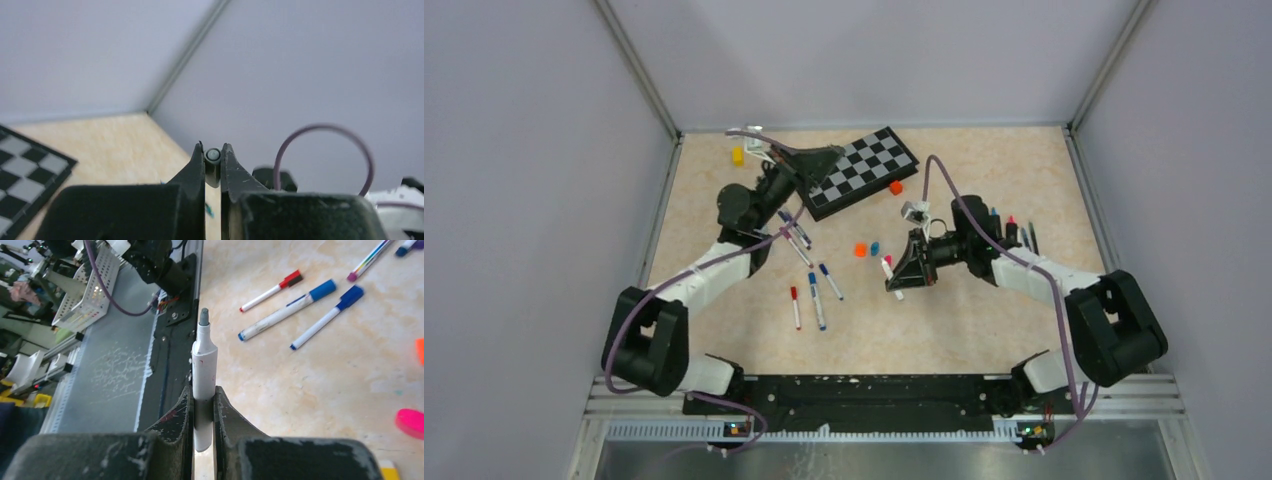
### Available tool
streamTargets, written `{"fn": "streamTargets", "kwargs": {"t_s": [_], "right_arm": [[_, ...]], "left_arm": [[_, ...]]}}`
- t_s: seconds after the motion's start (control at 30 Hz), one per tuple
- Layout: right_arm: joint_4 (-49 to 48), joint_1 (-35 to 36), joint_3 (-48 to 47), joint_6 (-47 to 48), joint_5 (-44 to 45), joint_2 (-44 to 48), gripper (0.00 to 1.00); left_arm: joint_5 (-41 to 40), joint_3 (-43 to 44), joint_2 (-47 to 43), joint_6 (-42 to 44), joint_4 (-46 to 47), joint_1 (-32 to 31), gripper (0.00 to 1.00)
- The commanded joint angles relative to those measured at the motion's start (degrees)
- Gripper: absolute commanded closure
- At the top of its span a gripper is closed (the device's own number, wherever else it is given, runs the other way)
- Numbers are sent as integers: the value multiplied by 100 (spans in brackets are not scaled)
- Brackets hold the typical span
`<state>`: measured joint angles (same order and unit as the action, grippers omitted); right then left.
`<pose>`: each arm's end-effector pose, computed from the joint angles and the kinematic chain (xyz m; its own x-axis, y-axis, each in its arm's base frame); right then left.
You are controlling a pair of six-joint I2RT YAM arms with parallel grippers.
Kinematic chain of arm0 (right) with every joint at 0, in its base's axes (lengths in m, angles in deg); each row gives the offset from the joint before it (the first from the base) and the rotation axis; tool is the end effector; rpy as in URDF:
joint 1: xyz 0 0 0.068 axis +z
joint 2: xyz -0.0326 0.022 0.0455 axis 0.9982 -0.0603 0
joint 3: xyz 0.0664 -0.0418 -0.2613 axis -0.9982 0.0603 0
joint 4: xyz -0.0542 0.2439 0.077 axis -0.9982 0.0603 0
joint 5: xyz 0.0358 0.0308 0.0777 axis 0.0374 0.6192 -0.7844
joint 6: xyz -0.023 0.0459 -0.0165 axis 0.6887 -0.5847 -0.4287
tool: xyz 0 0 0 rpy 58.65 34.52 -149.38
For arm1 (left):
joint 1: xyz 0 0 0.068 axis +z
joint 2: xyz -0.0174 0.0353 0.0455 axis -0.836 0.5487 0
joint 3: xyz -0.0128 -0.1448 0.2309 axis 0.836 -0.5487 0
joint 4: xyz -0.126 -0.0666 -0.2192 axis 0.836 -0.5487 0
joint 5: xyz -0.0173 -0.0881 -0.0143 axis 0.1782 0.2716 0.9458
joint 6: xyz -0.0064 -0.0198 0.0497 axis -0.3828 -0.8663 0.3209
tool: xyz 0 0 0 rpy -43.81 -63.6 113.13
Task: Open the pen caps
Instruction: Open the pen cap from the pen.
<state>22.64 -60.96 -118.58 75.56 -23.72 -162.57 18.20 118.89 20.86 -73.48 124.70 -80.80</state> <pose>0.2380 0.1510 0.2219 -0.5089 -0.2083 -0.8353 -0.8503 -0.0295 0.5254 0.2798 -0.1427 0.3245 -0.3527 -0.6048 -0.7140 0.7516 0.2714 -0.6012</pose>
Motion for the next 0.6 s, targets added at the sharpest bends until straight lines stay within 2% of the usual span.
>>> {"fn": "streamTargets", "kwargs": {"t_s": [0.0, 0.07, 0.2, 0.3, 0.4, 0.57], "right_arm": [[715, 96, -98, 764, -145, -101, 100], [1236, 96, -253, 1208, 23, -66, 100], [3290, 92, -916, 3410, 721, -44, 100], [4380, -2, -1253, 4443, 1384, -112, 100], [5041, -246, -1442, 4958, 2098, -170, 100], [5233, -1021, -1428, 4998, 2712, -173, 100]], "left_arm": [[-431, -24, -527, -354, 906, 354, 100], [-343, -190, -655, -329, 980, 392, 100], [232, -403, -850, -128, 847, 404, 100], [749, -666, -995, -7, 550, 411, 100], [1134, -931, -1205, 251, -186, 390, 100], [1211, -1297, -1670, 1082, -1698, 208, 100]]}}
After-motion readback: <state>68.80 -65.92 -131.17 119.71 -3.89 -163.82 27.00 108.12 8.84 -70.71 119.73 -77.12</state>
